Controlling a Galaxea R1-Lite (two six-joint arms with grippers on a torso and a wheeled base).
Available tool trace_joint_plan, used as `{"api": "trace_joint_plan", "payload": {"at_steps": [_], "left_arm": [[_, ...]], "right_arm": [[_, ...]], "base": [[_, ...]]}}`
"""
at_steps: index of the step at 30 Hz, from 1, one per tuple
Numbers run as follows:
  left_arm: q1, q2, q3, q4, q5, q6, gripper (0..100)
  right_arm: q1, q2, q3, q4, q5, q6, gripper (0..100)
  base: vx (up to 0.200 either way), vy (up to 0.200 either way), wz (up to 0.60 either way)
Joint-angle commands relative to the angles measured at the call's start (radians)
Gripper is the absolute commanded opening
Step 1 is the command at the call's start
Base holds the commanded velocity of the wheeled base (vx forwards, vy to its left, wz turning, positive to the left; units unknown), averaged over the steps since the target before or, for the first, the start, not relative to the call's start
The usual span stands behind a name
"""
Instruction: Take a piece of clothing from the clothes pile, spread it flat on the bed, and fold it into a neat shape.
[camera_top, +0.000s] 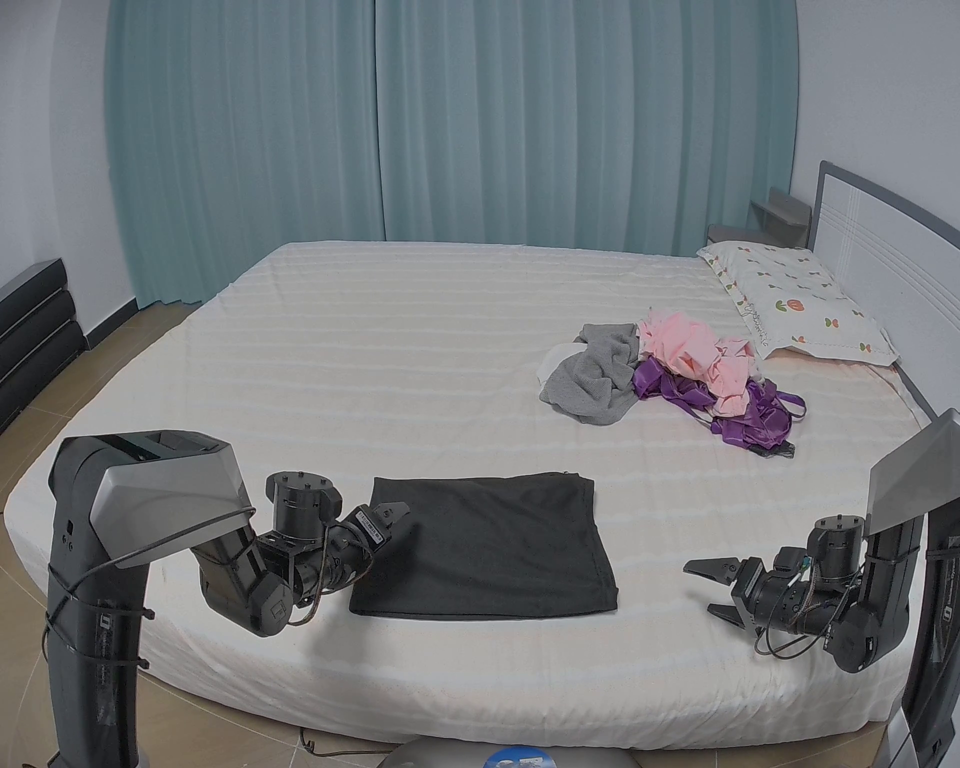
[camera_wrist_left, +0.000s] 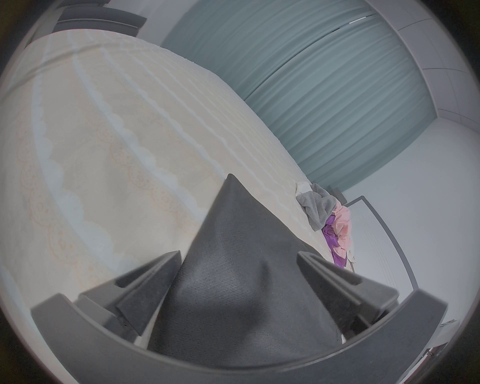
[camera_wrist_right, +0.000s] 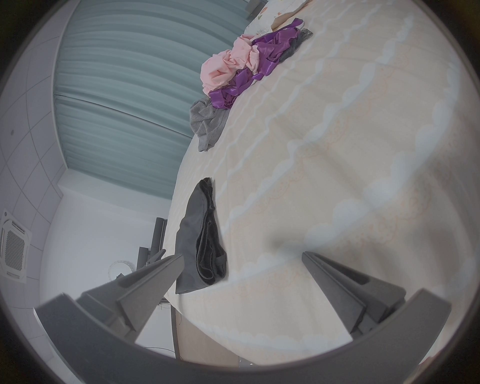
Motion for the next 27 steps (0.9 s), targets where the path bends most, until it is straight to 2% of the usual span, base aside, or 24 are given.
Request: {"api": "trace_joint_plan", "payload": {"at_steps": [1,27], "left_arm": [[0.0,0.006,0.0,0.0,0.0,-0.002,0],[0.003,0.003,-0.001,-0.003,0.009,-0.011,0]], "right_arm": [[0.002,0.001,0.0,-0.009,0.0,0.0,100],[0.002,0.001,0.008,-0.009,0.0,-0.005,100]], "base": [[0.0,0.0,0.0],[0.0,0.0,0.0]]}}
